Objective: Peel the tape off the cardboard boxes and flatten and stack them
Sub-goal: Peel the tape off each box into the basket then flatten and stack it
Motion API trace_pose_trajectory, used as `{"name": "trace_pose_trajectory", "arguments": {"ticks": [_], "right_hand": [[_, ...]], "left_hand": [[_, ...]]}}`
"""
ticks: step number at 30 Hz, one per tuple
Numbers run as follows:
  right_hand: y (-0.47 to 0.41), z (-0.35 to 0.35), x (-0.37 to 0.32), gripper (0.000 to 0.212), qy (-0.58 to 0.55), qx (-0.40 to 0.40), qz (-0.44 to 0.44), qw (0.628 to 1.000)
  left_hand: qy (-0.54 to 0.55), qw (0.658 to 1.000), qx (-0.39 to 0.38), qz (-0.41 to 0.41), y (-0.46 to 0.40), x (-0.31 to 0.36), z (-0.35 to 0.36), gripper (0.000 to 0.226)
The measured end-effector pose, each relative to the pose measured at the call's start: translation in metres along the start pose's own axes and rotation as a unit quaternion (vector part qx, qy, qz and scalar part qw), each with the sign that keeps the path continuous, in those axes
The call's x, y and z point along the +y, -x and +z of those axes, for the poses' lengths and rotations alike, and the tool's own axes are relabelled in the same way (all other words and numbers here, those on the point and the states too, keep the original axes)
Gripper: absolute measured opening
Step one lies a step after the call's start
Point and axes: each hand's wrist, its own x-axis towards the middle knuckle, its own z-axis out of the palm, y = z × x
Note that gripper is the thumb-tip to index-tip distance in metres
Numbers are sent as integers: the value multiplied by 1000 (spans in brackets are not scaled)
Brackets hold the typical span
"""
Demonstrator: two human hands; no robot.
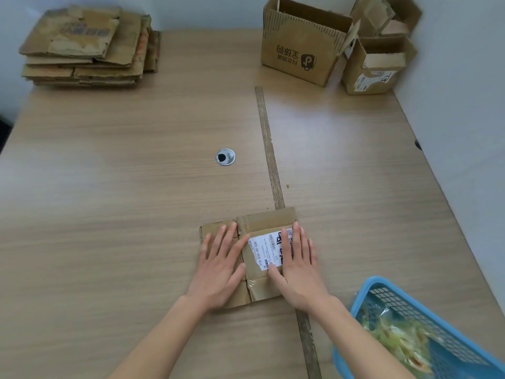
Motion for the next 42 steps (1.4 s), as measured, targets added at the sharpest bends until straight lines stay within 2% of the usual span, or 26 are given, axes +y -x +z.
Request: {"name": "trace_pose_trajectory", "arguments": {"ticks": [2, 4, 6, 8, 10, 14, 17, 22, 26, 30, 35, 42], "right_hand": [[2, -10, 2, 89, -32, -11, 6, 999], [9, -17, 7, 93, -51, 7, 36, 998], [19, -20, 7, 96, -51, 41, 79, 995], [24, -19, 2, 90, -73, 76, 99, 989], [22, -19, -4, 89, -133, 93, 126, 979], [18, -20, -8, 98, -224, 92, 175, 954], [24, -21, -15, 95, -273, 105, 169, 941], [33, -45, -36, 92, -299, 137, 157, 931], [36, -87, -74, 91, -313, 151, 115, 931], [35, -144, -131, 88, -306, 153, 27, 939], [41, -229, -230, 93, -194, 169, -113, 960], [73, -323, -399, 87, -28, 223, -268, 937]], "left_hand": [[12, 996, 39, -82, 6, 2, -5, 84], [54, 976, 71, -199, 18, 4, -9, 100], [103, 957, 71, -262, 36, 4, -7, 101], [143, 949, 65, -274, 51, 6, -4, 99], [200, 931, 91, -290, 57, 10, -5, 93], [354, 861, 178, -319, 57, 17, -11, 84], [502, 787, 195, -302, 60, 27, -22, 85], [528, 773, 231, -266, 65, 22, -59, 82], [532, 771, 265, -228, 76, 9, -121, 81], [536, 759, 319, -187, 99, -12, -202, 78], [508, 743, 401, -169, 154, -55, -313, 78], [466, 703, 508, -178, 287, -141, -449, 77]]}}
